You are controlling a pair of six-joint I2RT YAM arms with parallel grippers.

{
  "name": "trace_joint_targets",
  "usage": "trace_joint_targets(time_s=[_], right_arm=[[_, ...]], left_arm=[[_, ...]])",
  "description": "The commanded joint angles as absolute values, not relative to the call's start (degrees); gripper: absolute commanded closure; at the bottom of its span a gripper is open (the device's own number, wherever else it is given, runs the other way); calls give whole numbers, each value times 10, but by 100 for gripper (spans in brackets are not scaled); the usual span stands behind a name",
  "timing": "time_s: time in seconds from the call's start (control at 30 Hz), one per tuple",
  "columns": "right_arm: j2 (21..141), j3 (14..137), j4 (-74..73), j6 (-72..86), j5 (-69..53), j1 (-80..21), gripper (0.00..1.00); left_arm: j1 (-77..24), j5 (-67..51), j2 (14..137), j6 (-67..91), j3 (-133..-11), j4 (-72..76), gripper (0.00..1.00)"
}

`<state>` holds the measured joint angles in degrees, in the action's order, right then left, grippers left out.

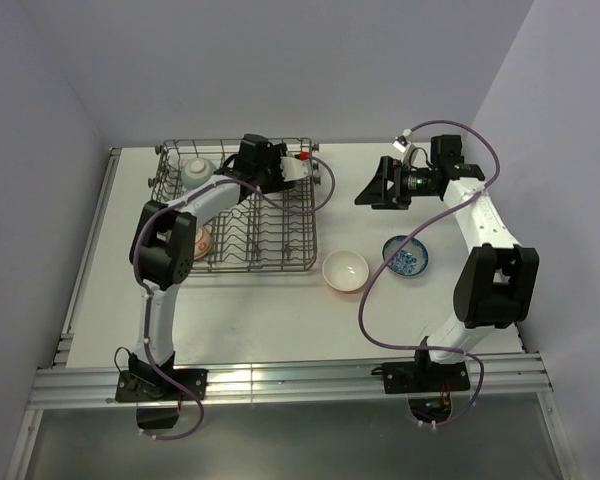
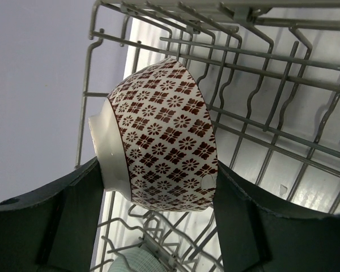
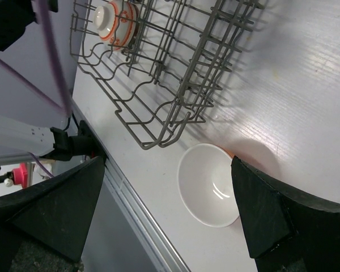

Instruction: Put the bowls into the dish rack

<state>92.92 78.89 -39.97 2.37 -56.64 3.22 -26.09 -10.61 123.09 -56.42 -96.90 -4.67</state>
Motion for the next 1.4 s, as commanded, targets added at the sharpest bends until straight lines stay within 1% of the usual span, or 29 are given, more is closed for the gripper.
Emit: trace_joint_targets(time_s=[0.0, 0.63, 0.7, 0.73, 0.8, 0.83, 0.9, 0.93, 0.97, 1.0, 1.37], right_arm=[[896, 783, -392, 13, -584, 42, 0], [903, 769, -403, -12, -589, 54, 0], [904, 769, -405, -14, -588, 54, 0], [904, 769, -406, -15, -588, 54, 0], [904, 770, -408, -17, -588, 54, 0], [905, 770, -410, -18, -588, 55, 0], [905, 772, -412, -20, -587, 56, 0], [905, 773, -413, -21, -587, 57, 0], [906, 774, -416, -23, -587, 57, 0], [906, 775, -417, -24, -587, 57, 0], [913, 789, -432, -33, -589, 59, 0]], left_arm=[[-264, -108, 1236, -603, -978, 18, 100], [-265, -89, 1283, -635, -1000, 62, 100], [-267, -84, 1288, -637, -1003, 65, 98], [-268, -84, 1290, -640, -1003, 64, 96], [-272, -80, 1292, -642, -1003, 62, 86], [-273, -79, 1292, -645, -1001, 60, 73], [-276, -83, 1284, -652, -984, 68, 54], [-277, -86, 1281, -650, -977, 74, 23], [-278, -94, 1275, -651, -972, 70, 8], [-278, -97, 1274, -652, -974, 63, 1], [-278, -149, 1265, -657, -1005, -56, 0]])
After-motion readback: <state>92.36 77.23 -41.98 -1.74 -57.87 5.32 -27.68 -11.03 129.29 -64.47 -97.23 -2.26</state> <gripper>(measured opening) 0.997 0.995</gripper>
